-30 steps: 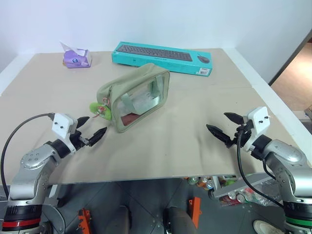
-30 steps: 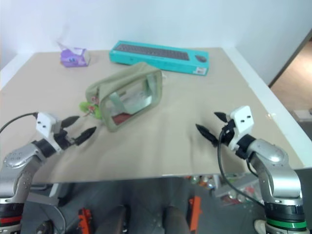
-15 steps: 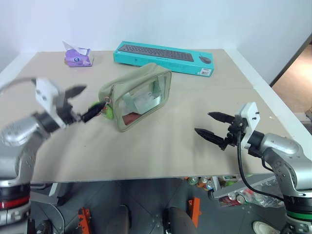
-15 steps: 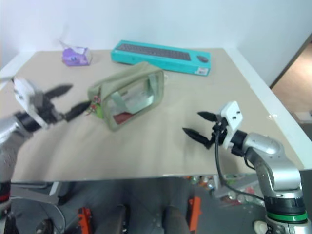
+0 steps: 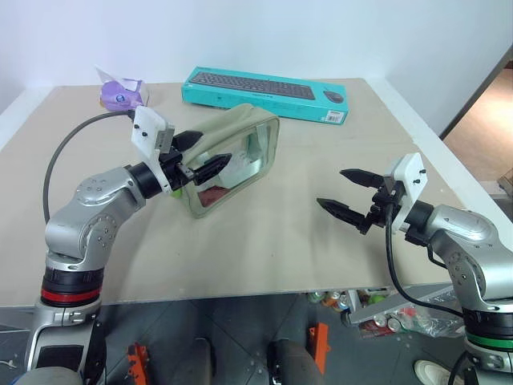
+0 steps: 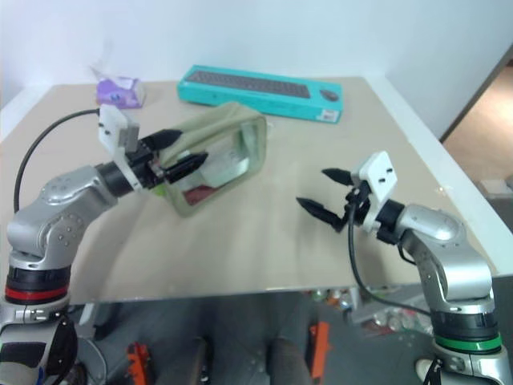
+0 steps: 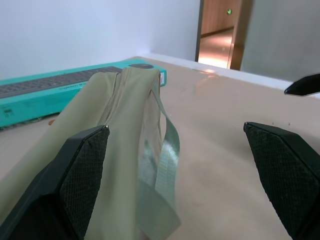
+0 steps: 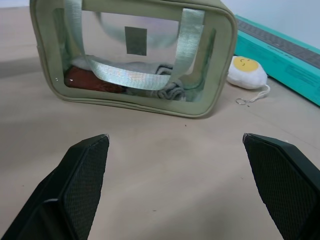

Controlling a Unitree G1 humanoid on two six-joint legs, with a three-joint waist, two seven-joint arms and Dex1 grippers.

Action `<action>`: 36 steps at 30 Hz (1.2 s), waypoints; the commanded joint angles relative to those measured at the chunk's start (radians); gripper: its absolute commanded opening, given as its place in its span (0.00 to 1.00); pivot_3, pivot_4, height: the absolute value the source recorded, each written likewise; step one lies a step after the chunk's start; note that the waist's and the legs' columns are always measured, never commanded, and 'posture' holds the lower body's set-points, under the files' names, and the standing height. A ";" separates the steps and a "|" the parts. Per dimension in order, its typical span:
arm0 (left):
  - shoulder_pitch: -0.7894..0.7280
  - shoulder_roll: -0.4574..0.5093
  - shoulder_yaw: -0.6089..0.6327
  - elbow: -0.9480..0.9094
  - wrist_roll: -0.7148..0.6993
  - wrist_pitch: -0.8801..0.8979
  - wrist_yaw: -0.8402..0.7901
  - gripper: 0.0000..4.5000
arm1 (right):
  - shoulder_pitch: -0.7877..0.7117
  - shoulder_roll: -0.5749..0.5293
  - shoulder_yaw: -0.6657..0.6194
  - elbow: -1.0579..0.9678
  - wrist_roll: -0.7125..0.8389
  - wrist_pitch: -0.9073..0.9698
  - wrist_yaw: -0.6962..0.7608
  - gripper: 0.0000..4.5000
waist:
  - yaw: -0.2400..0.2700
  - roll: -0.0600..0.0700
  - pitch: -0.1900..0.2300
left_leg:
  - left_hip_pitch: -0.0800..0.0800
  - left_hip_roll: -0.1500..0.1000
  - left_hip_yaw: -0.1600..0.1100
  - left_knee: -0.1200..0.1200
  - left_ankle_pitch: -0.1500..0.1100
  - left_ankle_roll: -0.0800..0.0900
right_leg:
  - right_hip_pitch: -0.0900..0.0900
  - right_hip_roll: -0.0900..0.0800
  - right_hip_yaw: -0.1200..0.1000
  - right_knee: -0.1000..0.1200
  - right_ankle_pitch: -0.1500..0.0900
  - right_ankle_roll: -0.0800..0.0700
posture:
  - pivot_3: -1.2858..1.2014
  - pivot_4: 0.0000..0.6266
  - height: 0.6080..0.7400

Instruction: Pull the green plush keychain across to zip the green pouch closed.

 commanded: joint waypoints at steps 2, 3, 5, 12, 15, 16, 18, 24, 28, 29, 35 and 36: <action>0.009 0.010 0.066 -0.107 -0.035 0.016 0.047 1.00 | 0.016 -0.017 -0.045 -0.048 0.016 0.003 -0.011 0.99 | 0.001 0.000 0.000 | 0.000 0.000 0.001 0.000 0.000 0.000 | 0.000 0.000 0.001 0.000 0.000 0.000 | 0.52 0.24 1.00; 0.013 0.008 0.081 -0.117 -0.050 0.028 0.057 1.00 | 0.018 -0.017 -0.046 -0.047 0.015 0.003 -0.011 0.99 | 0.000 0.000 0.000 | 0.000 0.000 0.002 0.000 0.000 0.000 | 0.000 0.000 0.002 0.000 0.000 0.000 | 0.52 0.24 1.00; 0.034 0.024 0.090 -0.134 -0.057 0.041 0.056 1.00 | 0.021 -0.017 -0.048 -0.045 0.014 0.002 -0.011 0.99 | 0.000 0.000 0.000 | 0.001 0.000 0.004 0.000 0.000 0.000 | 0.000 0.000 0.004 0.000 0.001 0.001 | 0.52 0.24 1.00; 0.126 0.046 0.083 -0.125 -0.016 0.043 0.076 1.00 | 0.014 -0.016 -0.039 -0.021 0.004 -0.013 -0.001 0.99 | 0.001 0.000 0.000 | 0.002 0.000 0.006 0.001 0.000 0.000 | 0.000 0.000 0.007 0.000 0.000 -0.001 | 0.52 0.24 1.00; 0.148 0.038 0.068 -0.131 -0.006 0.054 0.097 1.00 | 0.007 -0.015 -0.032 -0.009 -0.001 -0.018 0.003 0.99 | 0.001 0.000 0.000 | 0.002 -0.001 0.007 0.001 0.000 0.000 | 0.000 0.000 0.009 0.000 0.000 -0.001 | 0.52 0.24 1.00; 0.151 0.036 0.063 -0.129 -0.002 0.054 0.101 1.00 | 0.006 -0.015 -0.030 -0.007 -0.003 -0.020 0.003 0.99 | 0.001 0.000 0.000 | 0.002 -0.001 0.007 0.001 0.000 0.000 | 0.000 0.000 0.009 0.000 0.000 -0.001 | 0.52 0.24 1.00; 0.153 0.035 0.048 -0.123 0.009 0.051 0.098 1.00 | 0.002 -0.015 -0.024 -0.002 -0.005 -0.022 0.006 0.99 | 0.001 0.000 0.000 | 0.002 -0.001 0.007 0.001 0.000 0.000 | 0.000 0.000 0.009 0.000 0.000 -0.001 | 0.52 0.24 1.00; 0.144 0.021 0.024 -0.107 0.036 0.040 0.100 0.68 | -0.008 -0.013 -0.014 0.005 -0.009 -0.024 0.007 1.00 | 0.001 0.000 0.000 | 0.002 -0.001 0.007 0.001 0.000 0.000 | 0.000 0.000 0.009 0.000 0.000 -0.001 | 0.52 0.24 1.00; 0.124 0.013 0.019 -0.091 0.047 0.036 0.092 0.36 | -0.013 -0.011 -0.010 0.006 -0.017 -0.024 0.008 1.00 | 0.001 -0.001 0.000 | 0.002 -0.001 0.007 0.001 0.000 0.000 | 0.000 0.000 0.009 0.000 0.000 -0.001 | 0.52 0.24 1.00; 0.122 0.014 0.020 -0.089 0.050 0.036 0.091 0.28 | -0.013 -0.010 -0.010 0.007 -0.018 -0.024 0.007 1.00 | 0.001 -0.001 0.000 | 0.002 -0.001 0.007 0.001 0.000 0.000 | 0.000 0.000 0.009 0.000 0.000 -0.001 | 0.52 0.24 1.00; 0.116 0.023 0.026 -0.075 0.062 0.024 0.077 0.00 | -0.015 -0.008 -0.011 0.007 -0.023 -0.024 0.003 1.00 | 0.001 -0.001 0.000 | 0.002 -0.001 0.007 0.001 0.000 0.000 | 0.000 0.000 0.009 0.000 0.000 0.000 | 0.52 0.24 1.00; 0.115 0.024 0.027 -0.074 0.063 0.022 0.076 0.00 | -0.015 -0.008 -0.011 0.006 -0.023 -0.024 0.003 1.00 | 0.001 -0.001 0.000 | 0.002 -0.001 0.007 0.001 0.000 0.000 | 0.000 0.000 0.009 0.000 0.000 0.000 | 0.52 0.24 1.00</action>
